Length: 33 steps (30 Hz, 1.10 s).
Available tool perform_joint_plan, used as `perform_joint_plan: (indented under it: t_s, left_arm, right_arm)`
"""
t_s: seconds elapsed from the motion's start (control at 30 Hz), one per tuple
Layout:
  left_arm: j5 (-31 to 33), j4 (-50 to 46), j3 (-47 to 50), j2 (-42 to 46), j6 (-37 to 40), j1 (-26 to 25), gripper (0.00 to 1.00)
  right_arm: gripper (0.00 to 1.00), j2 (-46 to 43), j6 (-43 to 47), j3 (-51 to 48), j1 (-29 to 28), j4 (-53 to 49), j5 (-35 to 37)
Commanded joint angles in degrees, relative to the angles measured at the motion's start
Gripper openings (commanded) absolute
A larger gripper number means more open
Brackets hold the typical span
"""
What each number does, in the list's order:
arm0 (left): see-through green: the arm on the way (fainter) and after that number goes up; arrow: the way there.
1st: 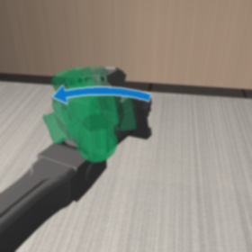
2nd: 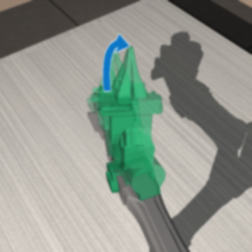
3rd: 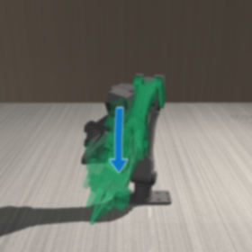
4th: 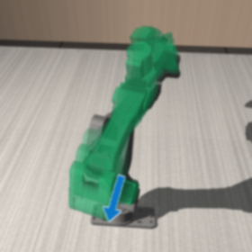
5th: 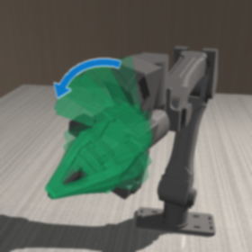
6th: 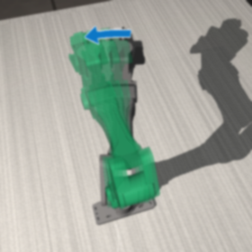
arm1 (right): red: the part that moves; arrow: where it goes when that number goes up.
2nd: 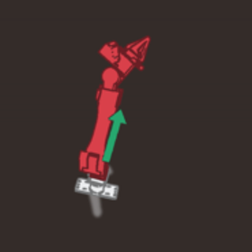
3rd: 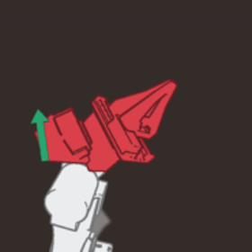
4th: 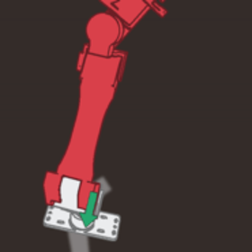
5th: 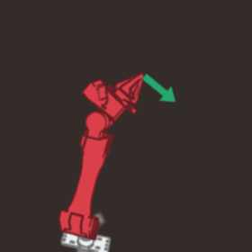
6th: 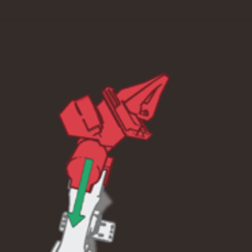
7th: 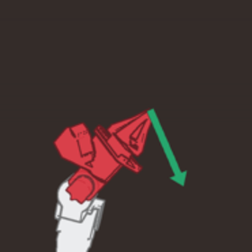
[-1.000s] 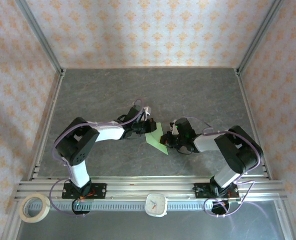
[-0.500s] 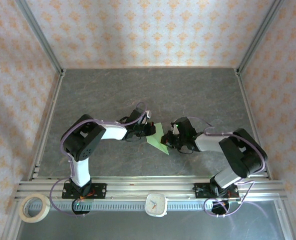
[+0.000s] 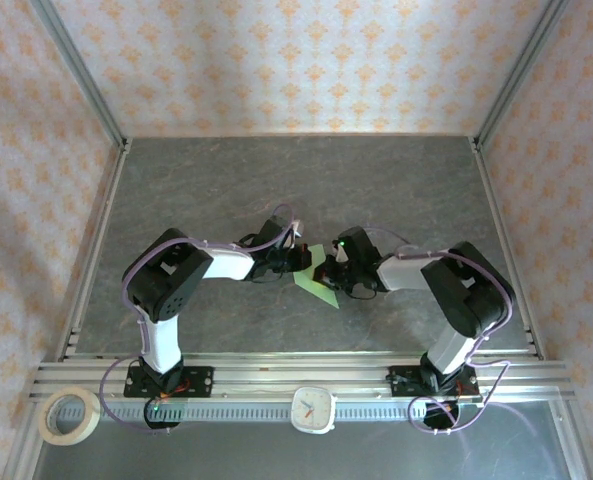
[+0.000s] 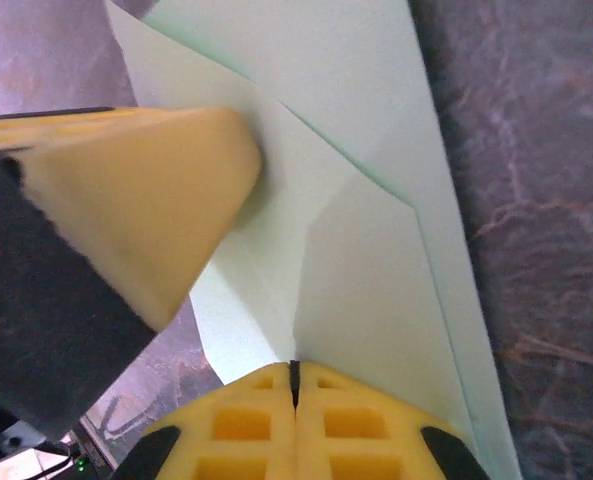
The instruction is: Fold a paper plane with a square sheet of paper (pick it up from the middle)
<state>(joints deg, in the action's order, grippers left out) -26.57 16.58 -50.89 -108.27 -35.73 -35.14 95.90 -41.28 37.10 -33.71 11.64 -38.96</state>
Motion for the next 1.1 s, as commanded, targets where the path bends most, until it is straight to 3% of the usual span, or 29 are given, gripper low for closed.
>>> perform_joint_plan:
  t_s: [0.0, 0.37, 0.7, 1.07]
  left_arm:
    - [3.3, -6.0, 1.2, -4.0, 1.9, 0.1, 0.0]
    - [3.7, -6.3, 1.3, -4.8, 2.3, 0.2, 0.0]
    - [3.3, -5.3, 1.8, -4.6, 2.2, 0.3, 0.0]
    - [2.9, -4.9, 2.2, -4.0, 2.4, 0.2, 0.0]
  right_arm:
    - [0.0, -2.1, 0.9, -4.7, -0.2, -4.1, 1.5]
    - [0.0, -12.8, 0.7, -17.6, 1.6, -2.8, -0.6]
    - [0.0, -19.1, 1.9, -23.1, 2.2, -4.3, -0.6]
    - [0.0, -27.9, -0.2, -17.0, 2.4, -8.8, -0.4]
